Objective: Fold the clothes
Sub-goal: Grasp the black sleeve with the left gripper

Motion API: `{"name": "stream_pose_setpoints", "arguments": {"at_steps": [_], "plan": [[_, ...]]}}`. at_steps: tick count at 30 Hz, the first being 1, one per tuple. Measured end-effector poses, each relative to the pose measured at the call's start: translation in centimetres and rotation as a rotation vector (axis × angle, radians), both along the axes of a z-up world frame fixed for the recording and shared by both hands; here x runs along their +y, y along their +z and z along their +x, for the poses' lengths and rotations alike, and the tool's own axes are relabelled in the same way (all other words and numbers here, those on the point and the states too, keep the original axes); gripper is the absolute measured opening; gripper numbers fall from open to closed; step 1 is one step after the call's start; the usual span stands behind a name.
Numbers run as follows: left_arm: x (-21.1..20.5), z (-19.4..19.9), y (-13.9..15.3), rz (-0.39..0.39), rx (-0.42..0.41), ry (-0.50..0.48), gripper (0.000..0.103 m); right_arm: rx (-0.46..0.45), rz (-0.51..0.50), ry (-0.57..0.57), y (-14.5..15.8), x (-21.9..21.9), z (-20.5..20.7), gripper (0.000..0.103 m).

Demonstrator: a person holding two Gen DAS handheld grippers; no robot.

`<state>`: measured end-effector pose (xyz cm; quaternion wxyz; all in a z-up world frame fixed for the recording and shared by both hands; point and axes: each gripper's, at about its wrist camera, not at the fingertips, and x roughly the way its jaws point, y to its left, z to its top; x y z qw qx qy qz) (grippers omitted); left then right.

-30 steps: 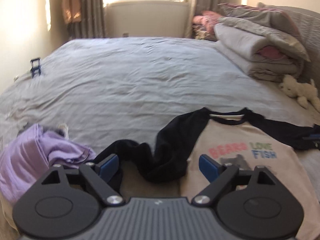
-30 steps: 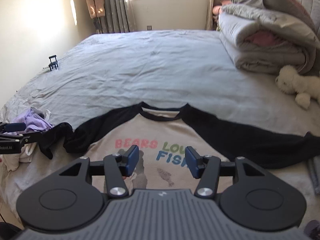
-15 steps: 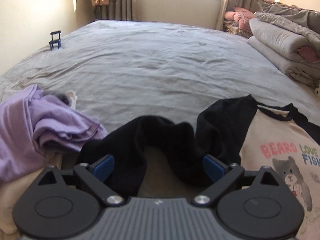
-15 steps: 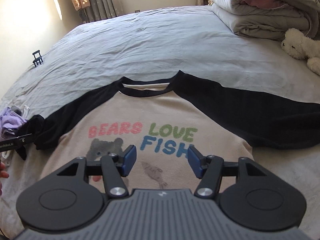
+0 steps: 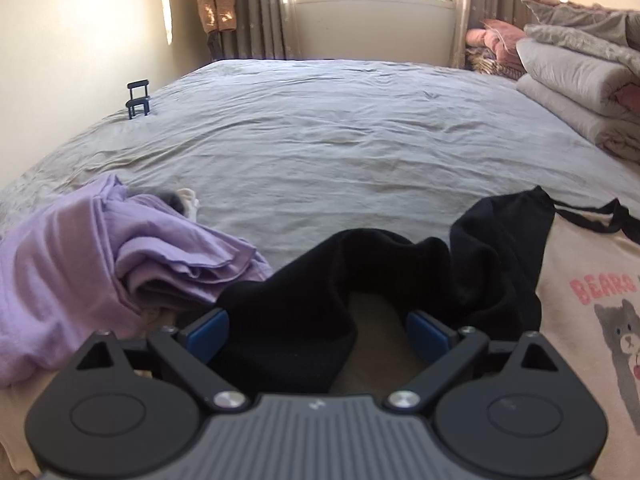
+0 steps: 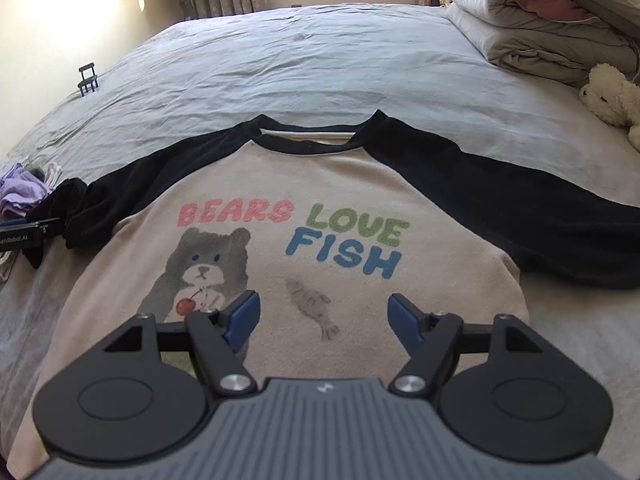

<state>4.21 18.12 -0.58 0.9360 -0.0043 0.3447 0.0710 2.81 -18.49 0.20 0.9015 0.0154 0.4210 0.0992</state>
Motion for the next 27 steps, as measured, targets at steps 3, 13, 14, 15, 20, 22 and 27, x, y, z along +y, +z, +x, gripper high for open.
{"name": "stream_pose_setpoints", "arguments": {"at_steps": [3,13,14,15,20,22,27], "plan": [[0.9,-0.2,0.3,-0.043,-0.021,0.009,0.094,0.017,-0.005,0.008,-0.3,0.1,0.0,0.074],[1.7,0.9,-0.6,-0.055,-0.009,0.05,0.045,0.041,-0.029,0.007,-1.0,0.5,-0.1,0.074],[1.7,0.9,-0.7,-0.043,-0.011,0.051,0.027,0.039,-0.03,0.005,-0.9,0.5,-0.1,0.074],[1.6,1.0,-0.8,-0.031,-0.013,0.052,0.016,0.036,-0.031,0.002,-0.8,0.4,-0.2,0.074],[0.4,0.1,0.6,-0.011,-0.125,0.03,0.013,0.015,-0.034,0.011,-0.3,0.5,-0.5,0.074],[-0.3,-0.4,1.4,-0.024,-0.171,-0.01,0.012,0.01,-0.036,0.017,-0.2,0.7,-0.7,0.074],[-3.5,-0.9,1.9,-0.074,-0.195,-0.181,0.012,-0.002,-0.032,0.036,0.1,1.2,-1.0,0.074]]}}
